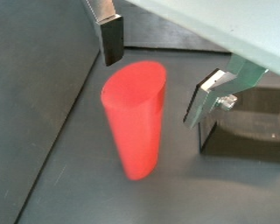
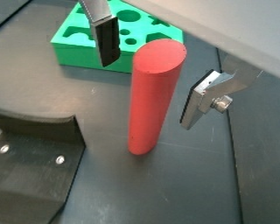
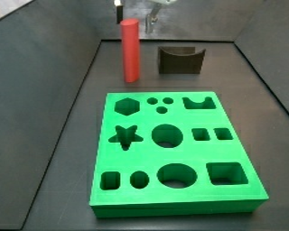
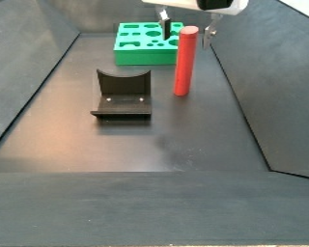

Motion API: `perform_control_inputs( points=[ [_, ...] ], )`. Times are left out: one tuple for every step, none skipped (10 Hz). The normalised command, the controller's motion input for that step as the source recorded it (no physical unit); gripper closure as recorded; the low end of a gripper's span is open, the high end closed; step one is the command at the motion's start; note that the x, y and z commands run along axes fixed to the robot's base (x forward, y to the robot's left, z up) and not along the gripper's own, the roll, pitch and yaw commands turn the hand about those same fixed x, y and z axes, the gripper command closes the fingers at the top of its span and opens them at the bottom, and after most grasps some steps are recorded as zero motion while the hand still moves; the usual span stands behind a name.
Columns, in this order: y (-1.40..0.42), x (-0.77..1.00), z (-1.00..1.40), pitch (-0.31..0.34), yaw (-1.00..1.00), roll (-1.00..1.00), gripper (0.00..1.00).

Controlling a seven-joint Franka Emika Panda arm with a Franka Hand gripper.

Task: Pick up the oval object. Move up. Move to above the board. Insert the oval object.
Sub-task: Pick up the oval object.

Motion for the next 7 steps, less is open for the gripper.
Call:
perform_control_inputs(
  points=[
    [-0.16,-0.1,-0.29,-0.004,-0.28,0.08,0.0],
    [-0.16,-0.15,-0.3,-0.019,-0.25,0.07,0.0],
    [-0.17,-0.16,-0.23,-0.019,-0.24,0.06,0.0],
    [-0.12,-0.09,0.0,0.0,-0.03,0.05,0.0],
    [-0.06,0.0,-0.01,-0.017,0.0,0.0,0.0],
    [0.0,0.0,0.0,0.0,0.0,0.0,0.0],
    [0.0,0.0,0.0,0.0,0.0,0.0,1.0]
  ],
)
